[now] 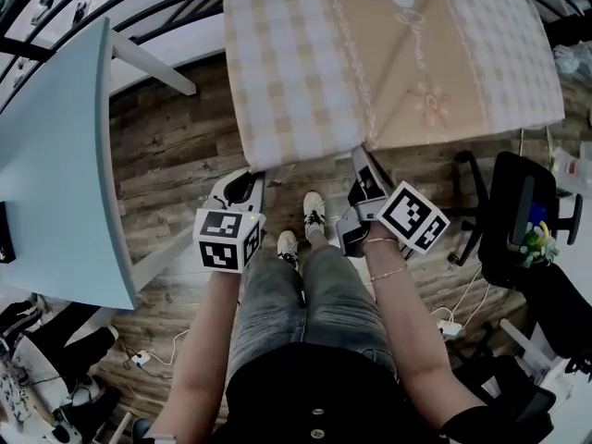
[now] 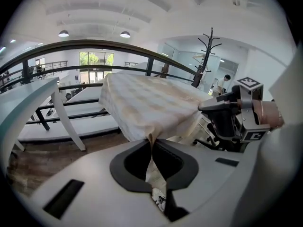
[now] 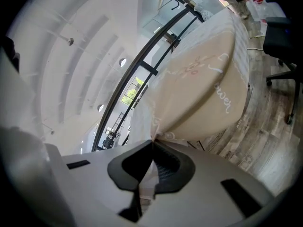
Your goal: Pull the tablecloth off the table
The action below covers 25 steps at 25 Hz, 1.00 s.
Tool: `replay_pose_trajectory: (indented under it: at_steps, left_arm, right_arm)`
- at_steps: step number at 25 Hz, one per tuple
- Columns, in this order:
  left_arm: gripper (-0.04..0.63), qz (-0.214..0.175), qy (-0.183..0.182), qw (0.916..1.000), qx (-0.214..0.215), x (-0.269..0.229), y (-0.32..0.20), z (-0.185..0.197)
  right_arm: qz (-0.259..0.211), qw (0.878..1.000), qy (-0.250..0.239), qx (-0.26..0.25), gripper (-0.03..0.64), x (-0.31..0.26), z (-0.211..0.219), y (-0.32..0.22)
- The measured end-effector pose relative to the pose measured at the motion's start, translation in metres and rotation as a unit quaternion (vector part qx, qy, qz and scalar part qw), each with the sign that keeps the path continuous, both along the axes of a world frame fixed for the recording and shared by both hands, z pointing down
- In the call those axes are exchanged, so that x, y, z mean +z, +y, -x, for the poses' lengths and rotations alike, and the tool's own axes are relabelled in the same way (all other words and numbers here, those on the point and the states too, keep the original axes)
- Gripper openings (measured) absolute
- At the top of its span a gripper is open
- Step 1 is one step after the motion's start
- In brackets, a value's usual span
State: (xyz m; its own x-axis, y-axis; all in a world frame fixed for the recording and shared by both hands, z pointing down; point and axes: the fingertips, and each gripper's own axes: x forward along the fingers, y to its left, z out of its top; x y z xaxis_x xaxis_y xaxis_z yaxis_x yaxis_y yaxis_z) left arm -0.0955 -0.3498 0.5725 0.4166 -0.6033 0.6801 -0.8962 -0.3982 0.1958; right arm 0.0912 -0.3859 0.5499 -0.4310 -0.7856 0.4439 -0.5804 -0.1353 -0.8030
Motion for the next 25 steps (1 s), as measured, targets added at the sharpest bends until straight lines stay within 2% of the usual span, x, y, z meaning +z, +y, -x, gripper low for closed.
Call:
replay_pose_trajectory:
  at_steps: [4, 12, 19, 25]
  left_arm:
    - [0.021, -0.010, 0.011, 0.9999, -0.008, -0.002, 0.041, -0.002]
    - [0.021, -0.031, 0.026, 0.9990, -0.018, -0.027, 0.083, 0.021]
    - [0.020, -0.041, 0.038, 0.9984, -0.006, -0.047, 0.090, 0.017]
    - [0.020, -0.050, 0.046, 0.9976, 0.014, -0.056, 0.118, 0.021]
  right_arm:
    - [-0.020, 1.000, 0.010, -0.007, 0.028, -0.006, -0.001, 0.039]
    - [-0.047, 0.999, 0.016, -0.006, 0.028, -0.030, 0.022, 0.086]
    - [-0.053, 0.998, 0.018, 0.012, 0.028, -0.042, 0.017, 0.103]
    - [-0.061, 0.998, 0.019, 0.016, 0.028, -0.049, 0.021, 0.134]
